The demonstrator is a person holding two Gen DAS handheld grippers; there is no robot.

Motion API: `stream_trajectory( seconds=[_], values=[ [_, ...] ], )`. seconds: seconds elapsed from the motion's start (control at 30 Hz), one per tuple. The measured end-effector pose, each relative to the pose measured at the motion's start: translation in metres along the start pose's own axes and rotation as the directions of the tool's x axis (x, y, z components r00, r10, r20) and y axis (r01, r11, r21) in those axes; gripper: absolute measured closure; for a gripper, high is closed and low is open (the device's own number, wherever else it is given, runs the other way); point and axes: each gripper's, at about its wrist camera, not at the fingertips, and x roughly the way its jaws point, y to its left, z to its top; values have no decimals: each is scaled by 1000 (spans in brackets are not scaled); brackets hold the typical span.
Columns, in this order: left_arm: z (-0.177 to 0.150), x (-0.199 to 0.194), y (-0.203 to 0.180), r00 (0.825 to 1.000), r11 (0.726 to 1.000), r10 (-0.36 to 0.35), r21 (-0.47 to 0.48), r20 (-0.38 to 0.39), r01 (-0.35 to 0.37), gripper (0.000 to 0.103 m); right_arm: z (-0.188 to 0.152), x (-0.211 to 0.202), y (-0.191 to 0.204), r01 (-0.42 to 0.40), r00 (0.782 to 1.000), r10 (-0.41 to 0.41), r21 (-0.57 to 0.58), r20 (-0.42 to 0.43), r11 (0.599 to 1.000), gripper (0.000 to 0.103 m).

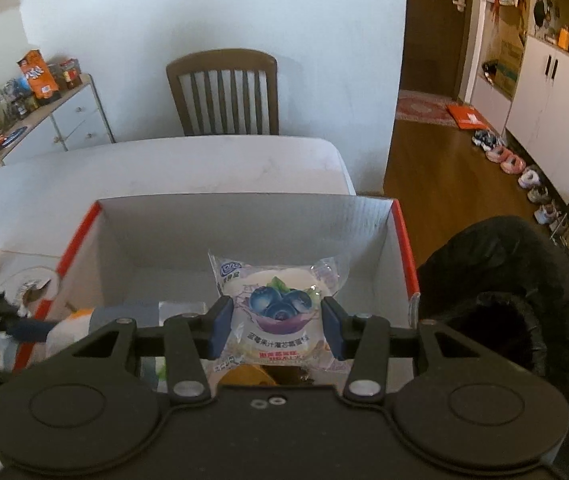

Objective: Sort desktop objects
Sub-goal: 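Open both grippers to drop the two bags into the box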

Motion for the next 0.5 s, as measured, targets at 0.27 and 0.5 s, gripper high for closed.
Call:
stream_trajectory(
  seconds=[0.27, 0.5],
  values=[
    [-1, 15, -5, 998, 999, 39, 34, -42, -38, 69, 7, 34, 0, -8, 999, 9, 7, -54, 1000, 56],
    [2, 20, -14, 996, 997, 41, 69, -74, -36, 67, 10, 52, 3, -26, 995, 25, -3, -97, 1000, 55]
  ],
)
